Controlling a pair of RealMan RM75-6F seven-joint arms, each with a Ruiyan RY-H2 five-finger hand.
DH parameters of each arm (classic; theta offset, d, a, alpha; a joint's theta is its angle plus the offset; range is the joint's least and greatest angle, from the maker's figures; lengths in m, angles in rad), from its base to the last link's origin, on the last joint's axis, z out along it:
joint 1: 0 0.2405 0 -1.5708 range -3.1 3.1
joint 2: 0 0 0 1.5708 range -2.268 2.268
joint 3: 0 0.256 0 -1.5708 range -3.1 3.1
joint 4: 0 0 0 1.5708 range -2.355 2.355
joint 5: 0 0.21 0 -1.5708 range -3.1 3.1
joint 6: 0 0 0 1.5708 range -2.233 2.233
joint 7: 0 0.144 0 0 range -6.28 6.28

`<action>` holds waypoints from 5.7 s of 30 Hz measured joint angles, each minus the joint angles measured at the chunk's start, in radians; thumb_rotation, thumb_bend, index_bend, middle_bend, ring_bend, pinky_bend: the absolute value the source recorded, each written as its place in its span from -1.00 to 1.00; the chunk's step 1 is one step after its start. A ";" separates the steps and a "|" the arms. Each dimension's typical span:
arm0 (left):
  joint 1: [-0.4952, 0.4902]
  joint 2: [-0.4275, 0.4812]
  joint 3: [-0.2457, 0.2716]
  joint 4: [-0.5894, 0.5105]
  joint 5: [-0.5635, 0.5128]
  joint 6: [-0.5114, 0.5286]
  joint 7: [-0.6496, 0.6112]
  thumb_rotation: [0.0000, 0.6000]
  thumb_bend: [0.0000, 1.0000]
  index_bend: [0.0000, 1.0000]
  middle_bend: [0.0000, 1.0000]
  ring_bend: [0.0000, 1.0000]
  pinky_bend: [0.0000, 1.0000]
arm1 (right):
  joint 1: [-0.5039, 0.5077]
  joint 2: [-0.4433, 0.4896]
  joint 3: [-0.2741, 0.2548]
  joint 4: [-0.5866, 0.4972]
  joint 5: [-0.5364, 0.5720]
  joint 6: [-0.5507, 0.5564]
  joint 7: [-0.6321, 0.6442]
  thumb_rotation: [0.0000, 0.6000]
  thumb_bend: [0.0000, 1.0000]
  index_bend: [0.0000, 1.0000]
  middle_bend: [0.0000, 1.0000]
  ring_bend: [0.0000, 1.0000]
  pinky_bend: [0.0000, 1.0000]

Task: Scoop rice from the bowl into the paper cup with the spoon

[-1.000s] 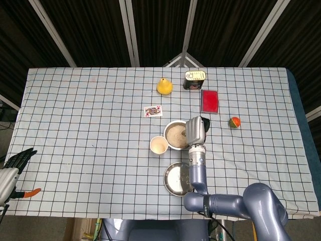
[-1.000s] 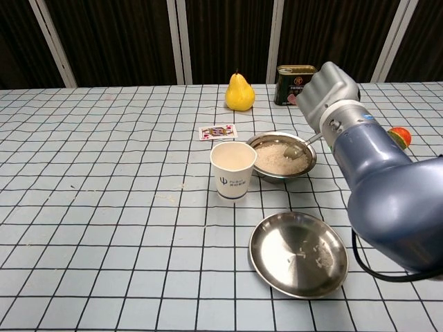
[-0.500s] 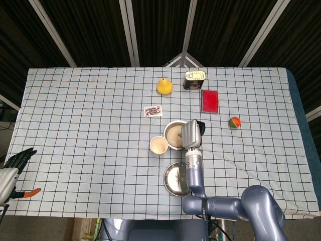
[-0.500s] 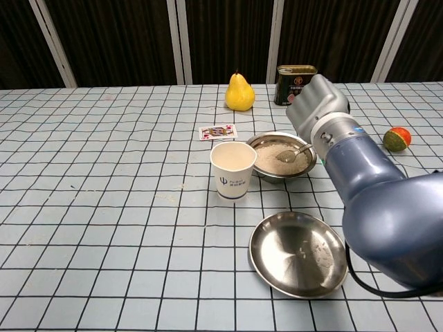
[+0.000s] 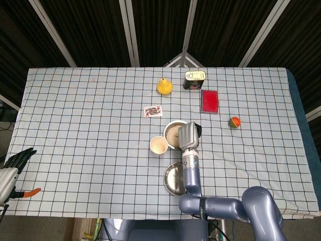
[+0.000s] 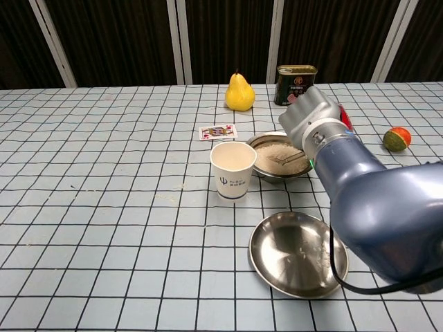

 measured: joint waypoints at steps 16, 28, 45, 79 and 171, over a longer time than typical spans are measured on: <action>-0.001 0.001 0.001 -0.003 -0.005 -0.004 0.010 1.00 -0.96 -1.00 -1.00 -1.00 -1.00 | -0.018 0.058 0.060 -0.084 0.061 0.013 0.033 1.00 0.06 0.32 0.93 1.00 0.96; 0.001 -0.004 0.000 -0.006 -0.013 -0.005 0.034 1.00 -0.96 -1.00 -1.00 -1.00 -1.00 | -0.032 0.117 0.106 -0.188 0.136 0.031 0.065 1.00 0.06 0.33 0.93 1.00 0.96; 0.002 -0.007 -0.002 -0.012 -0.023 -0.009 0.053 1.00 -0.96 -1.00 -1.00 -1.00 -1.00 | -0.047 0.196 0.140 -0.293 0.230 0.008 0.171 1.00 0.07 0.33 0.93 1.00 0.96; 0.002 -0.010 -0.005 -0.018 -0.035 -0.015 0.072 1.00 -0.96 -1.00 -1.00 -1.00 -1.00 | -0.009 0.311 0.175 -0.387 0.387 -0.006 0.276 1.00 0.08 0.35 0.93 1.00 0.96; 0.001 -0.001 0.004 -0.008 0.006 -0.002 0.034 1.00 -0.96 -1.00 -1.00 -1.00 -1.00 | 0.195 0.272 0.096 -0.508 0.442 0.197 0.299 1.00 0.09 0.35 0.93 1.00 0.96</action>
